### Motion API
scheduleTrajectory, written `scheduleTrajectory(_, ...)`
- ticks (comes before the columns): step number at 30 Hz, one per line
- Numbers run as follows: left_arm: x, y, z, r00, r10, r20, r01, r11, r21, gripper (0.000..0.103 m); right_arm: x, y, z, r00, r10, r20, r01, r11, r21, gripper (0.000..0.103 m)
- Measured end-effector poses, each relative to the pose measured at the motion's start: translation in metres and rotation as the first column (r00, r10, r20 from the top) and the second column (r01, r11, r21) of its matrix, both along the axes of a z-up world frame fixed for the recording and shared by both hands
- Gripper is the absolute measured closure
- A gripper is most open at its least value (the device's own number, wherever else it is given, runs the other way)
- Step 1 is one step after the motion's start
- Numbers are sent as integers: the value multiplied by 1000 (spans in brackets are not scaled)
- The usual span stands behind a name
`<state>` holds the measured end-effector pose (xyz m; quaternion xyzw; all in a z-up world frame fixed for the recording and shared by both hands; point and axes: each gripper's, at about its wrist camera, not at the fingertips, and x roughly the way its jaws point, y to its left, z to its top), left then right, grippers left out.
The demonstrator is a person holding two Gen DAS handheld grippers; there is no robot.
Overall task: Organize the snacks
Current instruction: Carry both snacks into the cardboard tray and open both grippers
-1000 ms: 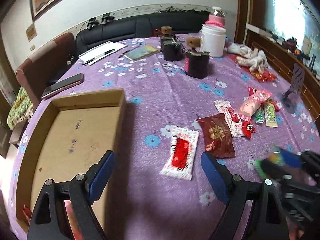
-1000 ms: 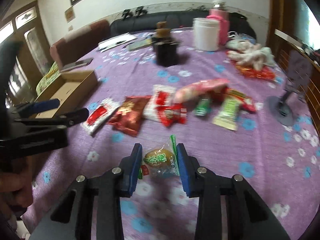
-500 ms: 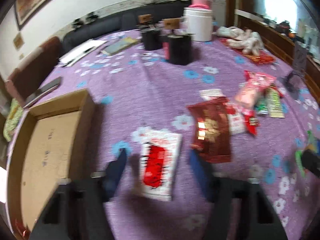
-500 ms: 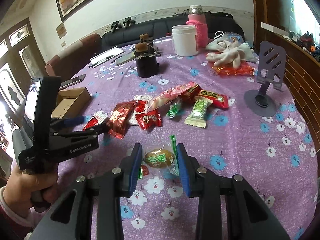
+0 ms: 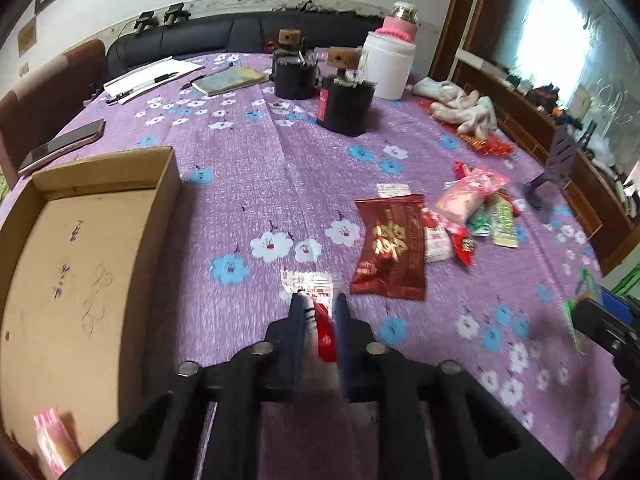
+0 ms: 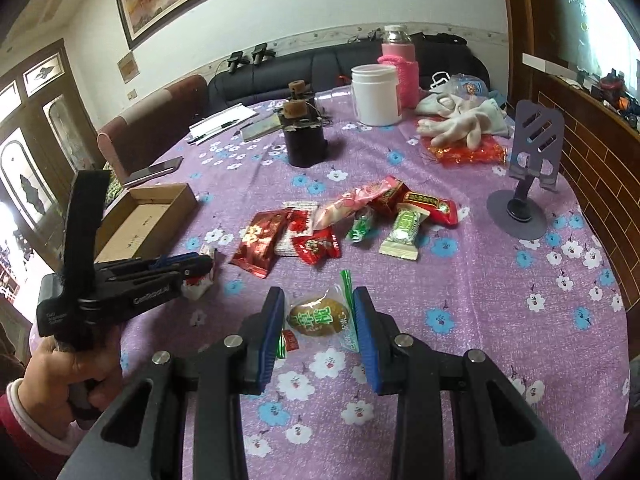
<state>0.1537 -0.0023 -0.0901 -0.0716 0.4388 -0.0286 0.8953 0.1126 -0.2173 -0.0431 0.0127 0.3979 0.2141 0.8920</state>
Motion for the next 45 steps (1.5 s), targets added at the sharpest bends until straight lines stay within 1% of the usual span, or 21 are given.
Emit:
scheduleTrajectory(9,-41,4,32,997,-11,75,12,1000,-19,91,-13,20,10,999,33,30,-31,998,-51,69)
scheduleTrajectory(15,-66,10,64,989,2,148,0,1000,-18,91,-25,40,30,995,49,89,-37,990,-135,69)
scheduleTrajectory(17,-74,17,74,985,16,169,-14,1000,-18,91,-29,47,37,992,57,111,-39,987,-158,69)
scheduleTrajectory(23,-95,45,93,970,84,226,-84,996,-9,91,-40,74,53,984,104,145,-76,980,-185,69)
scheduleTrajectory(33,-121,106,96,946,216,240,-214,976,-31,91,-62,149,71,954,237,185,-194,955,-225,69)
scheduleTrajectory(39,-135,145,94,925,290,244,-289,956,-42,91,-71,188,77,935,297,194,-248,938,-241,69)
scheduleTrajectory(45,-145,171,91,909,338,242,-339,940,-42,91,-77,221,78,918,342,201,-286,922,-263,69)
